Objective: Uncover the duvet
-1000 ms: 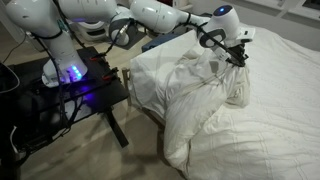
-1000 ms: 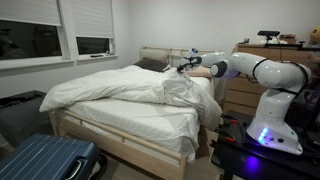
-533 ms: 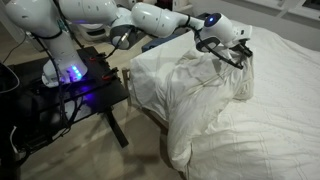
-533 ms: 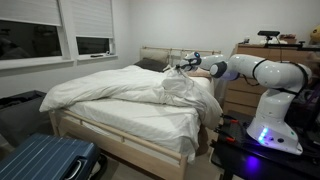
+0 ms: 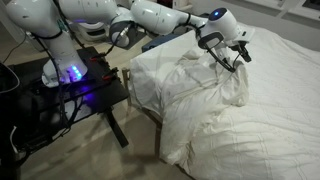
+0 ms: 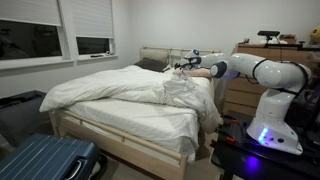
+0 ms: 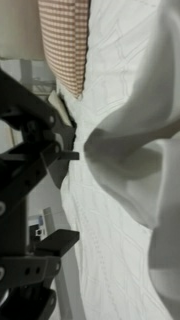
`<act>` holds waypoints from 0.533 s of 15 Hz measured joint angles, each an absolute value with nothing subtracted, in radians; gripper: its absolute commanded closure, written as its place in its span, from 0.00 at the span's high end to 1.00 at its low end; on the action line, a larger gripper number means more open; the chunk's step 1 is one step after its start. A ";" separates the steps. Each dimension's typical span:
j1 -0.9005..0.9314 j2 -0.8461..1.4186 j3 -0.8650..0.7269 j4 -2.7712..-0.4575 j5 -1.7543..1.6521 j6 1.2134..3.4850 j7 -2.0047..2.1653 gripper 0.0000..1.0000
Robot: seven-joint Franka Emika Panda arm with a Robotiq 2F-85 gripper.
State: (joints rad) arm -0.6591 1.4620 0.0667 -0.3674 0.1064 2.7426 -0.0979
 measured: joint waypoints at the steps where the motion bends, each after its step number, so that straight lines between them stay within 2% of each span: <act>1: -0.656 1.453 0.049 -0.367 0.105 2.676 -0.071 1.00; 8: -0.629 1.376 0.037 -0.367 0.105 2.330 -0.021 1.00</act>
